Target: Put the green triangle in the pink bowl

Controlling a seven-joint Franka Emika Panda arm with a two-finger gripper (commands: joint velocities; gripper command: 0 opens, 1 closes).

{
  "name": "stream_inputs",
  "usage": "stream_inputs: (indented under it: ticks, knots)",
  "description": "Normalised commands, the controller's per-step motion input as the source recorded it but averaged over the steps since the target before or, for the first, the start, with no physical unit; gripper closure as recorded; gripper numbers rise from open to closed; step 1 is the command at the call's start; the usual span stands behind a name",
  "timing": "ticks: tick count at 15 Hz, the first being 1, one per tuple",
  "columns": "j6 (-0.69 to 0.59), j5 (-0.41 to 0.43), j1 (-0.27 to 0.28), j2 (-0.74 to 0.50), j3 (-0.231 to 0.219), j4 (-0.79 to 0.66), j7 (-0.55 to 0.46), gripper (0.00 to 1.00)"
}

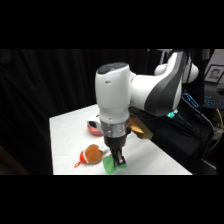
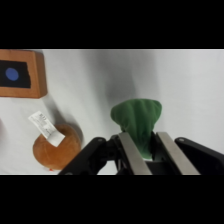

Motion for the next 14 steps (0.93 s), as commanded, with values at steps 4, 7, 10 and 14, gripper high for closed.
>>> stream_inputs:
  ticks: [4,7,10,14]
  knots:
    - [-0.19,-0.105,-0.08,-0.38,0.008,-0.18,-0.02,0.92]
    - [-0.09,-0.015,-0.184,-0.31,0.002,-0.2,-0.13,0.92]
    - [0.0,0.021,-0.226,-0.31,-0.03,-0.25,-0.24,0.92]
    - [0.06,0.03,-0.217,-0.3,-0.041,-0.24,-0.34,0.92]
